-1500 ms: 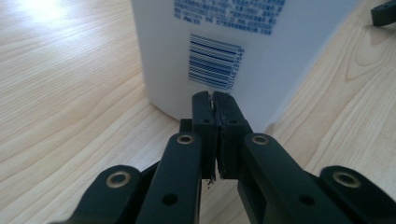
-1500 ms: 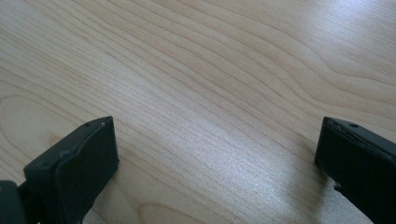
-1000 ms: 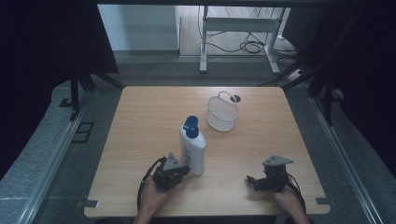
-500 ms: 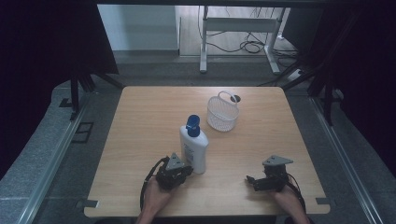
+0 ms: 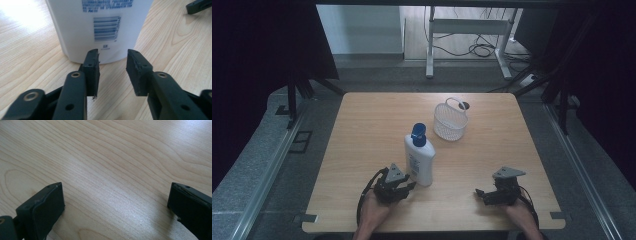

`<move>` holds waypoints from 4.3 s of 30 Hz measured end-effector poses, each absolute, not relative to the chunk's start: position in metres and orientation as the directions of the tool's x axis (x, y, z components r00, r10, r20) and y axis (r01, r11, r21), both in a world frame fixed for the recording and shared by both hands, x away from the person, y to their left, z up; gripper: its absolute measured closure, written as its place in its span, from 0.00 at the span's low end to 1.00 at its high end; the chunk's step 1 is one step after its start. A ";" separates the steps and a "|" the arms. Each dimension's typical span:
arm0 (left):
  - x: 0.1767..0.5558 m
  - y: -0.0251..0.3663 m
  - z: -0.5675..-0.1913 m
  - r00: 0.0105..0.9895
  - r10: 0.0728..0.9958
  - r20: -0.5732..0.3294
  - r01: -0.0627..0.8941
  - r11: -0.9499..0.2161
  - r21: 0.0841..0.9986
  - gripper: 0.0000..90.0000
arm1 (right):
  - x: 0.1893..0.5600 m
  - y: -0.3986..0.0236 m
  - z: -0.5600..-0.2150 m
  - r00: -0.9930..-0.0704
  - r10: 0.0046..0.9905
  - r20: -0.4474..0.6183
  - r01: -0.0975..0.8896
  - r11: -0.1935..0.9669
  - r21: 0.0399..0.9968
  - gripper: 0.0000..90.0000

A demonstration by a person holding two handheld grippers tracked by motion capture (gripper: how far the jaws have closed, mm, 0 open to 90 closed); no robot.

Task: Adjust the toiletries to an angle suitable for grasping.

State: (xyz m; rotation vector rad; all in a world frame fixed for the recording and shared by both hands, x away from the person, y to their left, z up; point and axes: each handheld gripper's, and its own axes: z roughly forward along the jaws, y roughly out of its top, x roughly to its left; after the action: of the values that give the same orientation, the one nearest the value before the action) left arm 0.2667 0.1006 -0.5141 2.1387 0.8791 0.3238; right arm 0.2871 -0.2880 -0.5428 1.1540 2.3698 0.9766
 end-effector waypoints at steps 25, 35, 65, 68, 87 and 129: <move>0.266 0.116 -0.534 0.687 0.721 -0.085 0.561 -0.452 0.693 0.28 | 0.282 -0.279 -0.537 -0.641 0.767 -0.007 0.536 0.455 0.711 0.08; 0.265 0.115 -0.542 0.693 0.718 -0.060 0.545 -0.469 0.695 0.22 | 0.280 -0.276 -0.534 -0.649 0.761 0.003 0.528 0.447 0.722 0.06; 0.264 0.112 -0.543 0.722 0.691 -0.029 0.515 -0.509 0.689 0.15 | 0.277 -0.260 -0.526 -0.675 0.737 0.027 0.514 0.443 0.735 0.05; 0.264 0.112 -0.543 0.723 0.691 -0.029 0.515 -0.509 0.690 0.15 | 0.277 -0.256 -0.522 -0.683 0.730 0.033 0.504 0.438 0.745 0.05; 0.264 0.112 -0.543 0.723 0.691 -0.027 0.514 -0.511 0.689 0.15 | 0.284 -0.217 -0.504 -0.753 0.652 0.083 0.471 0.447 0.761 0.07; 0.265 0.107 -0.543 0.704 0.710 -0.025 0.526 -0.497 0.690 0.15 | 0.310 -0.134 -0.476 -0.826 0.556 0.096 0.394 0.446 0.804 0.12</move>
State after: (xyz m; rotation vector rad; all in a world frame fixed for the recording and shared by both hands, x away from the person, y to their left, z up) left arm 0.2653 0.1074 -0.5434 2.2174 0.9368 0.3432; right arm 0.3101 -0.1343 -0.4757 0.8345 2.5130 1.3227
